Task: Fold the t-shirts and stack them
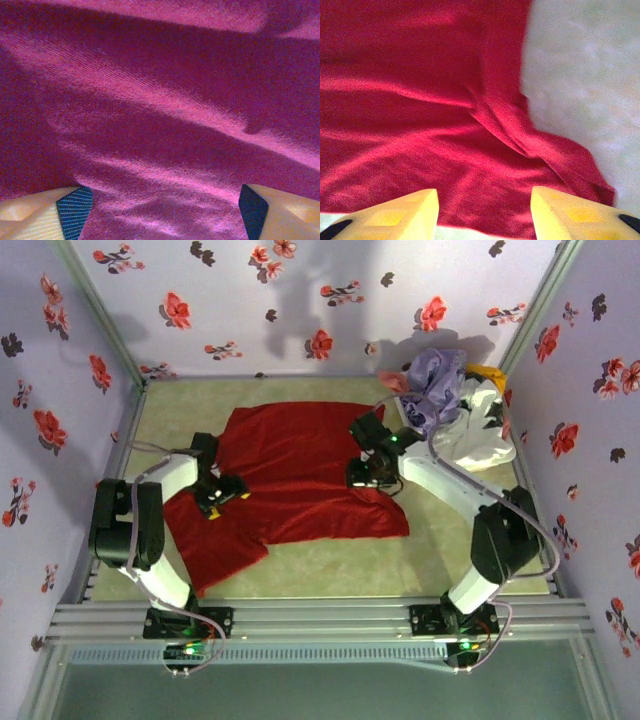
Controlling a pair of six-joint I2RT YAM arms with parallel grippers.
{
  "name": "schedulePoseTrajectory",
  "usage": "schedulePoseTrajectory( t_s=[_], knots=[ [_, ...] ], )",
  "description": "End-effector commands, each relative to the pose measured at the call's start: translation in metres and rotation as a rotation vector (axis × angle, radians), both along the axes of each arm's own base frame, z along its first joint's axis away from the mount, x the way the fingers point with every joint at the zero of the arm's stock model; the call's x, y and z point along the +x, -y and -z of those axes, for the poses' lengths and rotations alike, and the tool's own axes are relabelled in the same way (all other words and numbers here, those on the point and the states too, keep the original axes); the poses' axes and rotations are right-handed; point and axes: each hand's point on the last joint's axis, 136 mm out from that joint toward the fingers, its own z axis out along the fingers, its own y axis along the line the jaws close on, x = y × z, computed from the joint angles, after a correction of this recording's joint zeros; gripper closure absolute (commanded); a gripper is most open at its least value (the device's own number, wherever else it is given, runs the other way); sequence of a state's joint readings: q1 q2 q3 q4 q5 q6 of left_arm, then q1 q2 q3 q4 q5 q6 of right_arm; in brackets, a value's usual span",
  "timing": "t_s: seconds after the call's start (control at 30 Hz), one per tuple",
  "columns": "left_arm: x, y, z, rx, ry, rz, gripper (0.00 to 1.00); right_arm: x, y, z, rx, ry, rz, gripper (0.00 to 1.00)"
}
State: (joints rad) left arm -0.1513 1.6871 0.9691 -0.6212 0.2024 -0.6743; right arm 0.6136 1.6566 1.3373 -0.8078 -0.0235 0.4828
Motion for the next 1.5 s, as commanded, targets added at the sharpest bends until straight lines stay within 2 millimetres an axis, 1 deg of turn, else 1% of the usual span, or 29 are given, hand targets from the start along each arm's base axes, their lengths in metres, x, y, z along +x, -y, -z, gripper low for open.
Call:
schedulePoseTrajectory(
  t_s=[0.0, 0.1, 0.2, 0.23, 0.27, 0.33, 0.37, 0.47, 0.53, 0.67, 0.77, 0.83, 0.9, 0.97, 1.03, 1.1, 1.17, 1.23, 1.33, 1.43, 1.47],
  knots=[
    [-0.028, -0.001, 0.026, -0.003, -0.100, 0.026, 0.17, 0.015, -0.036, 0.019, 0.102, -0.069, -0.020, 0.47],
    [-0.031, -0.001, 0.027, -0.001, -0.106, 0.029, 0.17, 0.027, -0.059, 0.035, 0.128, -0.114, -0.047, 0.46],
    [-0.032, -0.001, 0.028, -0.004, -0.110, 0.027, 0.17, 0.031, -0.083, 0.050, 0.185, -0.180, -0.123, 0.45],
    [-0.032, -0.001, 0.028, -0.006, -0.109, 0.028, 0.17, 0.032, -0.084, 0.056, 0.168, -0.199, -0.135, 0.45],
    [-0.032, 0.000, 0.027, -0.012, -0.105, 0.028, 0.17, 0.035, -0.079, 0.061, 0.123, -0.206, -0.133, 0.45],
    [-0.031, 0.002, 0.025, -0.019, -0.100, 0.030, 0.17, 0.044, -0.057, 0.070, -0.007, -0.193, -0.087, 0.44],
    [-0.031, 0.002, 0.025, -0.019, -0.099, 0.030, 0.17, 0.048, -0.048, 0.074, -0.040, -0.189, -0.051, 0.44],
    [-0.031, 0.002, 0.027, -0.017, -0.109, 0.030, 0.17, 0.058, -0.016, 0.088, -0.076, -0.199, 0.069, 0.43],
    [-0.032, 0.002, 0.031, -0.019, -0.129, 0.035, 0.17, 0.061, 0.004, 0.095, -0.093, -0.199, 0.122, 0.43],
    [-0.034, 0.001, 0.035, -0.022, -0.156, 0.050, 0.17, 0.063, 0.044, 0.098, -0.150, -0.187, 0.179, 0.42],
    [-0.033, 0.000, 0.035, -0.024, -0.159, 0.049, 0.17, 0.064, 0.064, 0.098, -0.147, -0.180, 0.185, 0.42],
    [-0.032, 0.000, 0.033, -0.028, -0.154, 0.049, 0.17, 0.065, 0.074, 0.097, -0.142, -0.182, 0.186, 0.42],
    [-0.030, 0.000, 0.030, -0.029, -0.149, 0.049, 0.16, 0.064, 0.079, 0.090, -0.149, -0.172, 0.182, 0.42],
    [-0.029, 0.000, 0.027, -0.029, -0.143, 0.053, 0.16, 0.062, 0.075, 0.077, -0.125, -0.160, 0.170, 0.42],
    [-0.028, 0.001, 0.019, -0.032, -0.125, 0.060, 0.16, 0.055, 0.074, 0.059, -0.109, -0.134, 0.164, 0.42],
    [-0.027, 0.001, 0.010, -0.031, -0.102, 0.065, 0.16, 0.043, 0.075, 0.043, -0.091, -0.110, 0.169, 0.42],
    [-0.027, -0.001, -0.002, -0.026, -0.077, 0.063, 0.16, 0.027, 0.080, 0.028, -0.063, -0.095, 0.198, 0.42],
    [-0.029, -0.002, -0.016, -0.024, -0.054, 0.060, 0.16, 0.004, 0.086, 0.017, -0.034, -0.103, 0.249, 0.42],
    [-0.037, -0.006, -0.034, -0.014, -0.033, 0.050, 0.16, -0.035, 0.098, 0.015, -0.014, -0.149, 0.313, 0.42],
    [-0.048, -0.013, -0.045, -0.010, -0.032, 0.027, 0.16, -0.069, 0.111, 0.024, -0.014, -0.188, 0.359, 0.42],
    [-0.053, -0.017, -0.047, -0.012, -0.037, 0.018, 0.16, -0.079, 0.115, 0.030, -0.020, -0.201, 0.371, 0.43]
  ],
)
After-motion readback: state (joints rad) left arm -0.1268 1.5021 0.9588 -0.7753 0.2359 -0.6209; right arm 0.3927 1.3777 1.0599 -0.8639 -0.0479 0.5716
